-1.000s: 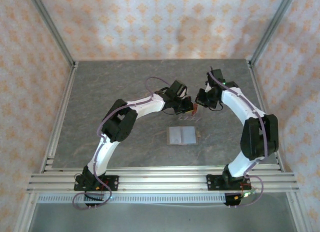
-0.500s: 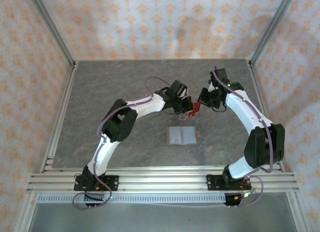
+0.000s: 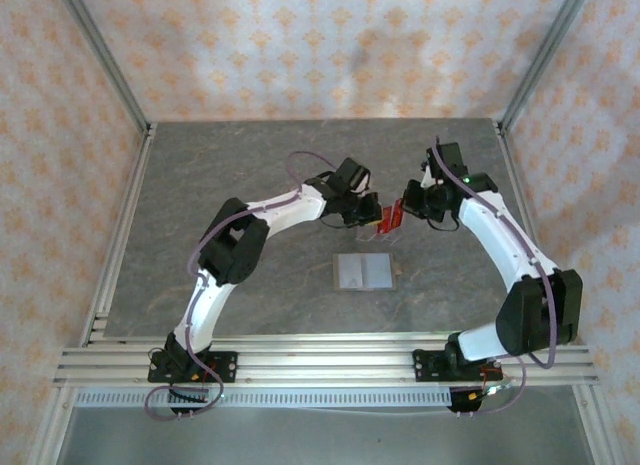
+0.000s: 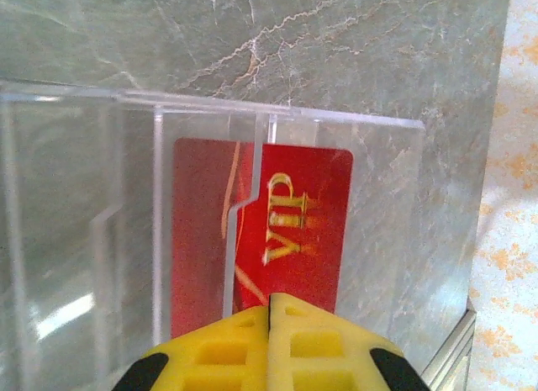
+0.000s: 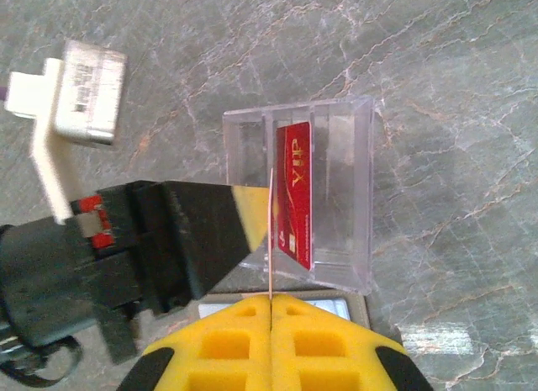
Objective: Put the credit cards into the card holder
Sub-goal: Pick up the credit card from the storage box, then insert the credit card into the card slot.
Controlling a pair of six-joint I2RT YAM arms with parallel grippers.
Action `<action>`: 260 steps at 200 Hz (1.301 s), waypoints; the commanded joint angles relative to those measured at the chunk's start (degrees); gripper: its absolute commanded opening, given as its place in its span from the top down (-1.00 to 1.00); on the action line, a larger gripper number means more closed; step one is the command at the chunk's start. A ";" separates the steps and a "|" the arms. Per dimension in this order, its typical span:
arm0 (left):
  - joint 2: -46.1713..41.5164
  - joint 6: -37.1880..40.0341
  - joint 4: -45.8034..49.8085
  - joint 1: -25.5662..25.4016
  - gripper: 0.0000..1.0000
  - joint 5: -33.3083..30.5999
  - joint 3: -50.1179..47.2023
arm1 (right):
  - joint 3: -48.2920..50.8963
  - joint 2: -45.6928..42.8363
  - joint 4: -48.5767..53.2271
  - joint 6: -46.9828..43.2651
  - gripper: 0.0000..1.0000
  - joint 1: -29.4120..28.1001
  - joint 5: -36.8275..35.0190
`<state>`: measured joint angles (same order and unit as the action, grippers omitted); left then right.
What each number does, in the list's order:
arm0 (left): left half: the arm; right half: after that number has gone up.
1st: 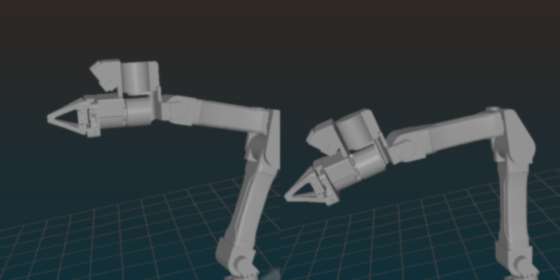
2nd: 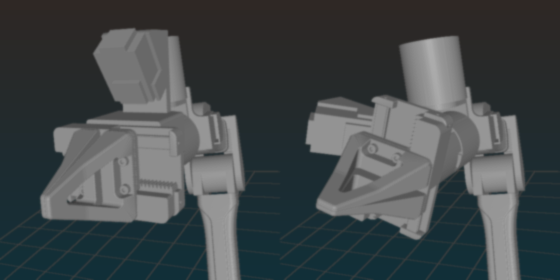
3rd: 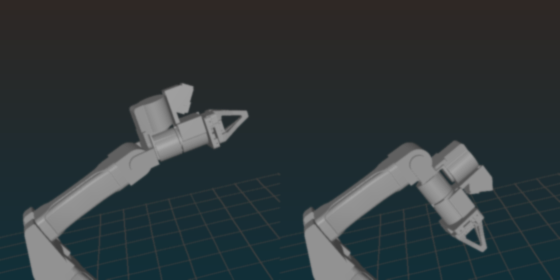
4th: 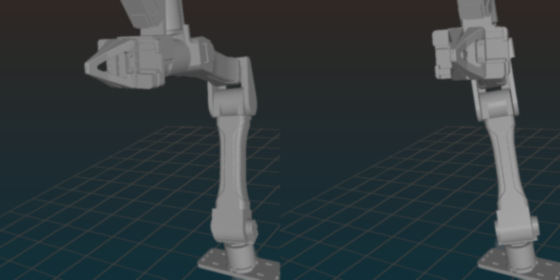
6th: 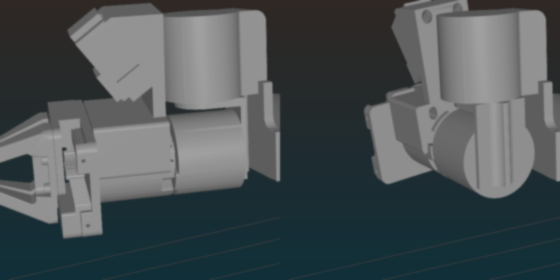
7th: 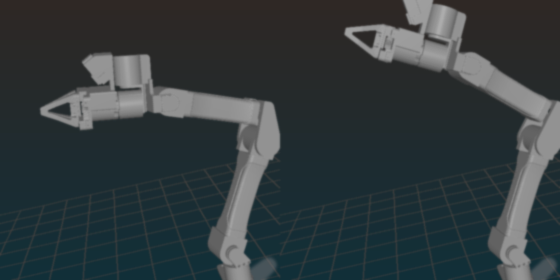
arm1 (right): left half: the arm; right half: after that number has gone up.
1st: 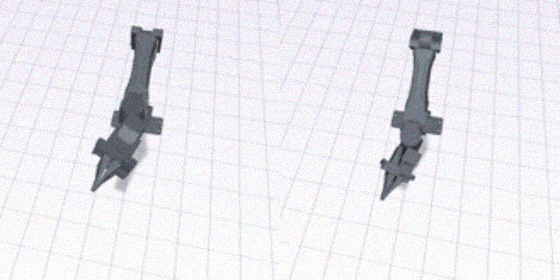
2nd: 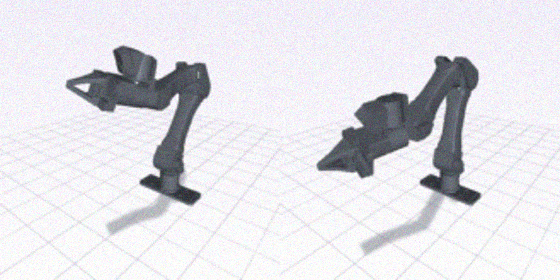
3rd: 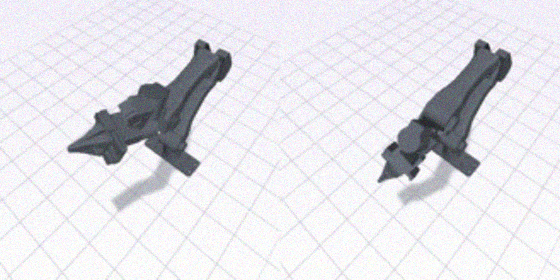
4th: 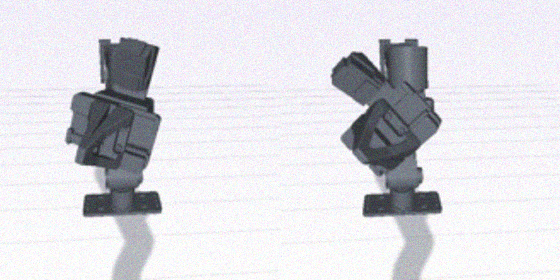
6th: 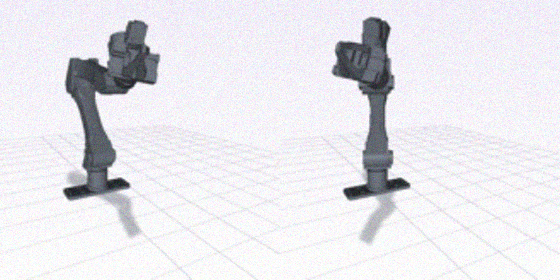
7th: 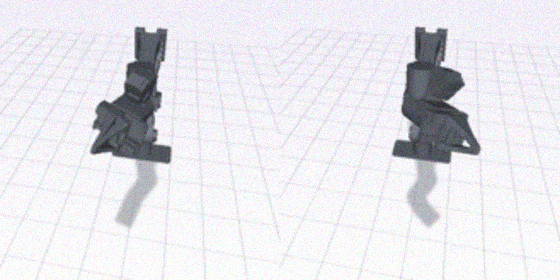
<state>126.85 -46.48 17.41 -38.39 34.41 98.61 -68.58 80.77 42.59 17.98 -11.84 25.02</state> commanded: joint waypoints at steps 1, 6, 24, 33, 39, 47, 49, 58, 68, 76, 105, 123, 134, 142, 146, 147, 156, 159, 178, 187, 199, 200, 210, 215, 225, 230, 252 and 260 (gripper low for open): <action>-9.68 3.38 3.22 1.65 0.86 -0.98 -4.43 | 2.63 -3.08 -2.78 -0.19 1.00 -0.01 2.12; -11.06 3.62 3.09 1.94 0.84 -1.18 -5.91 | 3.39 -3.48 -3.43 -0.12 1.00 -0.02 2.49; -15.18 5.08 3.43 2.82 0.78 -1.19 -10.35 | 5.56 -4.78 -5.22 0.30 1.00 -0.03 3.16; -16.94 6.11 4.12 2.97 0.75 -1.27 -12.50 | 6.56 -5.15 -6.24 0.60 1.00 -0.02 4.97; -18.40 7.02 4.93 2.97 0.73 -1.56 -13.97 | 7.49 -5.62 -7.52 0.82 1.00 -0.03 6.35; -20.08 8.15 5.92 2.89 0.72 -2.14 -16.13 | 9.07 -6.35 -9.23 1.34 1.00 -0.31 7.17; -20.42 8.40 6.00 2.89 0.72 -2.29 -16.73 | 9.51 -6.55 -9.84 1.46 1.00 -0.39 7.22; -21.65 9.05 6.19 2.73 0.71 -2.68 -19.77 | 11.67 -7.39 -11.81 1.87 1.00 -1.11 7.31; -22.65 9.61 6.21 2.49 0.70 -2.90 -22.81 | 14.01 -7.99 -14.36 2.10 1.00 -2.36 7.94; -23.18 10.34 6.67 1.91 0.68 -3.60 -24.64 | 16.02 -8.39 -16.79 2.63 1.00 -3.54 8.48; -23.27 12.46 9.21 -1.83 0.59 -7.43 -27.24 | 22.81 -8.44 -25.82 3.81 1.00 -7.41 9.18; -22.14 12.46 10.01 -3.48 0.57 -8.64 -27.40 | 27.06 -8.57 -31.54 5.18 1.00 -7.62 10.49; -21.78 12.27 9.80 -4.04 0.55 -9.37 -27.83 | 29.59 -8.87 -34.67 5.88 1.00 -7.62 10.56; -21.62 12.33 9.75 -4.44 0.51 -9.85 -27.89 | 31.00 -8.93 -36.42 6.20 1.00 -7.64 10.80; -21.49 12.41 9.94 -4.64 0.48 -10.31 -27.82 | 31.62 -8.90 -37.20 6.36 1.00 -7.61 11.04; -21.48 12.44 10.02 -4.70 0.48 -10.45 -27.79 | 31.77 -8.89 -37.35 6.45 1.00 -7.60 11.16; -21.06 12.64 10.72 -5.14 0.41 -11.38 -27.30 | 32.94 -8.88 -38.87 6.88 1.00 -7.65 11.53; -20.92 12.84 10.93 -5.26 0.40 -11.54 -27.13 | 33.32 -8.88 -39.22 7.04 1.00 -7.62 11.62; -19.44 13.08 12.51 -5.73 0.36 -13.32 -25.76 | 35.09 -9.05 -40.77 7.08 1.00 -7.63 11.63; -18.68 13.24 12.99 -5.89 0.32 -13.86 -25.42 | 35.63 -9.15 -41.22 7.16 1.00 -7.60 11.85; -17.80 13.57 13.64 -6.21 0.28 -14.78 -24.85 | 36.10 -9.40 -41.04 6.94 1.00 -7.67 11.58; -17.79 13.55 13.72 -6.23 0.28 -14.88 -24.77 | 36.12 -9.45 -40.93 6.87 1.00 -7.63 11.56; -16.03 13.69 14.14 -6.44 0.28 -15.26 -24.39 | 36.60 -9.68 -41.08 6.63 1.00 -7.60 11.33; -15.64 13.74 14.14 -6.64 0.28 -15.40 -24.26 | 36.90 -9.75 -41.31 6.71 1.00 -7.67 11.37; -15.03 13.61 14.06 -6.78 0.28 -15.51 -24.33 | 37.27 -9.65 -41.57 6.48 1.00 -7.57 11.58; -14.88 13.54 13.98 -6.88 0.28 -15.60 -24.35 | 37.44 -9.58 -41.61 6.41 1.00 -7.61 11.63; -14.48 13.35 14.28 -7.09 0.29 -17.21 -24.72 | 38.07 -9.47 -41.97 5.99 1.00 -7.53 10.76; -14.31 13.34 14.47 -7.20 0.29 -17.71 -24.99 | 38.08 -9.58 -41.92 5.77 1.00 -7.58 10.51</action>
<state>111.42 -33.95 28.97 -45.04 20.32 73.54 -31.22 72.29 2.90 24.45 -19.46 36.01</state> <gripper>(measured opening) 0.357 0.044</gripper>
